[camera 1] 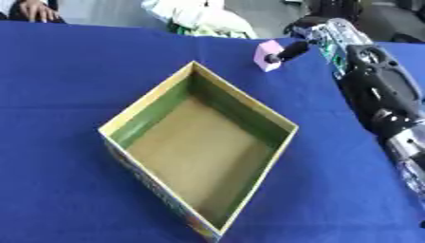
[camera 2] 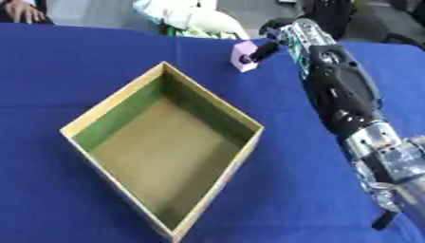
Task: Pick up objects on the table and place them in the box.
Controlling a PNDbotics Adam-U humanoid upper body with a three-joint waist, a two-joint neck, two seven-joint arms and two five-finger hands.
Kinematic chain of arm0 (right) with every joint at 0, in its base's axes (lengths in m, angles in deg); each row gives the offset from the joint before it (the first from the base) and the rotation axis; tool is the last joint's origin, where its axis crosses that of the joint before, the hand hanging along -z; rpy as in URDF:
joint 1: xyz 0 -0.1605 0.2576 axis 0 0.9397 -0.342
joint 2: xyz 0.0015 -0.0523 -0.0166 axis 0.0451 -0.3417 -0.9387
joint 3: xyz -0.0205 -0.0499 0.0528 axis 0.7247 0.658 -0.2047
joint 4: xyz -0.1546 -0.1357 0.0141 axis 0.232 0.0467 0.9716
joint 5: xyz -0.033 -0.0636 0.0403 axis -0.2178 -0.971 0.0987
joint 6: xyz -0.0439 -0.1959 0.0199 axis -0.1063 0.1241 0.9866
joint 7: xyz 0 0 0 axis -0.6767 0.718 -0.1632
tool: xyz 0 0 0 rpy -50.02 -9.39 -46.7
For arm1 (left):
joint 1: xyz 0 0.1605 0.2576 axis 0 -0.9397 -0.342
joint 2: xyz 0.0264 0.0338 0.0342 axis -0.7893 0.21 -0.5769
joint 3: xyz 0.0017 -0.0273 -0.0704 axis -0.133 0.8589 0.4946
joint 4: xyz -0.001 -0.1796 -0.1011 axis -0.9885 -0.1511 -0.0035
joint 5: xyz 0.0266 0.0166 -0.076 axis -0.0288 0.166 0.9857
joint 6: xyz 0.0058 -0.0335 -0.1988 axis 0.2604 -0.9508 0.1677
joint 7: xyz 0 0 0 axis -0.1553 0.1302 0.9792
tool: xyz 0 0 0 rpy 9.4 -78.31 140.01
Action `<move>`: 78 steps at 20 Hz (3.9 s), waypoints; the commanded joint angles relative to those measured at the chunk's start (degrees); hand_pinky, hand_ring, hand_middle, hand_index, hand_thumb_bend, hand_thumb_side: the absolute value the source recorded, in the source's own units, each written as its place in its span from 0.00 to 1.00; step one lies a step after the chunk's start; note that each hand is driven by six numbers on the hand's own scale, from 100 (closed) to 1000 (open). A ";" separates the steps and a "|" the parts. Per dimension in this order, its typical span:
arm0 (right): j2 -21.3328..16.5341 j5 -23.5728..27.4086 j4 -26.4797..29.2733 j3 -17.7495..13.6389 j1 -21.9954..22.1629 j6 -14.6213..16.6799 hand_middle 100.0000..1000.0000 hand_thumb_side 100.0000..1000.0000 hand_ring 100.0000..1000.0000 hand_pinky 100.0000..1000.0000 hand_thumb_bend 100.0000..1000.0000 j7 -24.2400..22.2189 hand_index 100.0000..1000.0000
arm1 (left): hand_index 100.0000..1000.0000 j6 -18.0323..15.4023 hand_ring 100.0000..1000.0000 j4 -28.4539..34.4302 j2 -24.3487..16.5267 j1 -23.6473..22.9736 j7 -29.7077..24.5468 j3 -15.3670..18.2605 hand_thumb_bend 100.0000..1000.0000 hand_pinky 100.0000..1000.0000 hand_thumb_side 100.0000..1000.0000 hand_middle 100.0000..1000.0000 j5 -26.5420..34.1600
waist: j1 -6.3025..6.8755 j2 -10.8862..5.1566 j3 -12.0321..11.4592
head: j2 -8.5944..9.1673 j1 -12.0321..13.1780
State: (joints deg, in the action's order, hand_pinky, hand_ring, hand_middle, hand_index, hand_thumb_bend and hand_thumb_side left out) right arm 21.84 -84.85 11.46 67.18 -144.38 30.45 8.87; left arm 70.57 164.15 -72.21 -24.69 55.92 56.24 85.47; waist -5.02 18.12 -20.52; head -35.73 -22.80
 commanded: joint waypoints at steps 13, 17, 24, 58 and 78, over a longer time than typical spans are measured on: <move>-1.89 1.44 0.06 -0.68 -0.56 -0.30 0.79 0.66 0.96 1.00 0.16 -0.03 1.00 | 0.64 -0.15 0.86 1.10 -1.25 0.71 -0.06 0.32 0.00 0.88 0.84 1.00 -0.31 | 0.21 -0.44 -0.19 | 0.43 0.17; -1.78 2.06 0.08 -0.77 -0.54 -0.02 0.77 0.63 0.95 1.00 0.02 -0.18 0.98 | 0.64 -0.22 0.86 1.10 -1.27 0.70 -0.17 0.37 0.00 0.88 0.82 1.00 -0.39 | 0.20 -0.40 -0.34 | 0.19 0.34; -1.70 3.47 0.44 -0.66 -0.47 -0.11 0.75 0.63 0.93 1.00 0.00 0.37 0.95 | 0.64 -0.06 0.86 1.10 -1.22 0.68 -0.13 0.41 0.00 0.88 0.84 1.00 -0.37 | 0.15 -0.43 -0.02 | 0.11 0.64; -5.18 3.92 11.62 1.39 0.37 -3.38 0.44 0.55 0.76 0.91 0.00 9.99 0.65 | 0.64 0.20 0.86 1.10 -1.63 0.63 -0.34 0.44 0.00 0.88 0.82 1.00 0.38 | 0.46 -3.01 2.55 | -2.39 2.17; -5.12 12.88 41.19 10.44 11.12 -0.42 0.46 0.55 0.76 0.90 0.00 3.33 0.66 | 0.65 0.06 0.85 1.10 -3.13 -0.02 4.16 2.80 0.00 0.87 0.79 1.00 0.69 | 1.32 -7.31 7.67 | -6.05 5.49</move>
State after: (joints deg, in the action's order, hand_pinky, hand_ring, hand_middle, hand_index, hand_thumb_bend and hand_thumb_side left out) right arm 17.89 -72.96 50.10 77.71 -132.55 30.00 12.74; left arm 70.72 164.15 -73.76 -25.25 59.60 58.43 85.97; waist -3.99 11.80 -12.87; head -41.32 -17.64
